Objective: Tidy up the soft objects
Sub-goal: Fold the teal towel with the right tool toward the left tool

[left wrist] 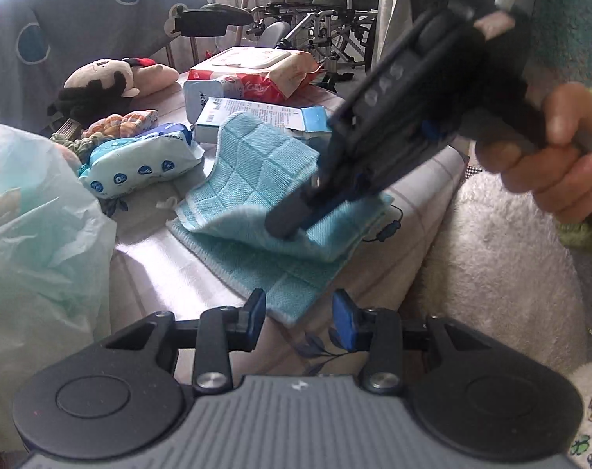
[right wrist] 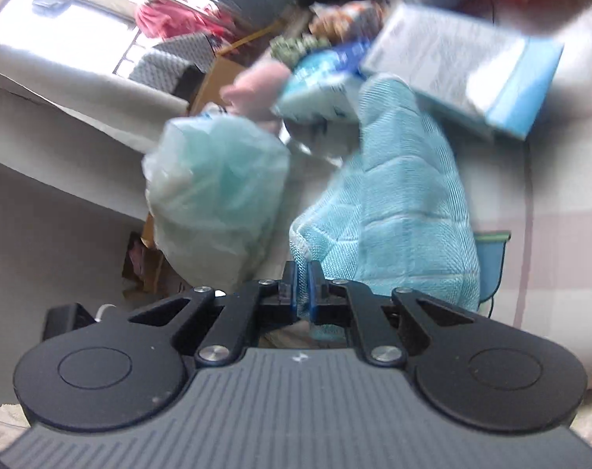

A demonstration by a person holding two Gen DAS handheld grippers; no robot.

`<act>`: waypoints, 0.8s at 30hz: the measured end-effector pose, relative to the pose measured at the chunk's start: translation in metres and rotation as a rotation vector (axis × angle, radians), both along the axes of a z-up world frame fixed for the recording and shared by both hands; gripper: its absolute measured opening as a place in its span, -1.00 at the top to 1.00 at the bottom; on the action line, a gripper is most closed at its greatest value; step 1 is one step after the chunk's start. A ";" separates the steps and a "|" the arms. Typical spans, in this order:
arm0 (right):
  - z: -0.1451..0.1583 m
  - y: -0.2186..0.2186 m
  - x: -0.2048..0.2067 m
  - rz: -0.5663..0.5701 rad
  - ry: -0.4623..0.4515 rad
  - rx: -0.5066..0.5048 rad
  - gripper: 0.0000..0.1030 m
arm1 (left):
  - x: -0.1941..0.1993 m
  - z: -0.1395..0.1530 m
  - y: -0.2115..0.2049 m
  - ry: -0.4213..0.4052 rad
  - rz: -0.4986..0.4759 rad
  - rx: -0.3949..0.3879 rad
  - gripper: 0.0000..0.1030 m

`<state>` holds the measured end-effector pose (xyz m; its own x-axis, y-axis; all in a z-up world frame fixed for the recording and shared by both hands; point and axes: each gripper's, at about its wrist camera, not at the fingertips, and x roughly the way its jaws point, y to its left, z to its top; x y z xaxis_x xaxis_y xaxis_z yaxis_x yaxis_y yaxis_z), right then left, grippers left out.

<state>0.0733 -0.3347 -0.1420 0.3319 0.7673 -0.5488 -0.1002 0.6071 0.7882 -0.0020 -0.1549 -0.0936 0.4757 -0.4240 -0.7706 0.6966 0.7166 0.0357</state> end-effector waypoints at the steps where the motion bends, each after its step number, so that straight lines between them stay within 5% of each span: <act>1: -0.005 0.003 0.000 0.010 0.019 0.002 0.87 | 0.000 0.001 0.002 -0.002 0.002 -0.001 0.24; 5: -0.014 0.008 0.000 0.016 0.065 -0.017 0.79 | 0.000 0.009 0.007 -0.013 0.007 -0.011 0.24; 10: 0.022 -0.016 -0.012 -0.035 -0.075 0.044 0.15 | -0.002 0.026 0.015 -0.038 0.002 -0.064 0.13; 15: 0.045 -0.049 -0.027 -0.148 -0.178 -0.053 0.14 | 0.010 0.025 0.010 0.009 0.006 -0.105 0.13; 24: -0.002 -0.037 -0.006 -0.160 -0.061 -0.197 -0.13 | 0.020 -0.004 -0.012 0.069 -0.004 -0.051 0.15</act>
<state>0.0676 -0.3715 -0.1441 0.4776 0.5823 -0.6579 -0.0341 0.7605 0.6484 0.0181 -0.1671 -0.0975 0.4207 -0.4655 -0.7787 0.6986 0.7138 -0.0493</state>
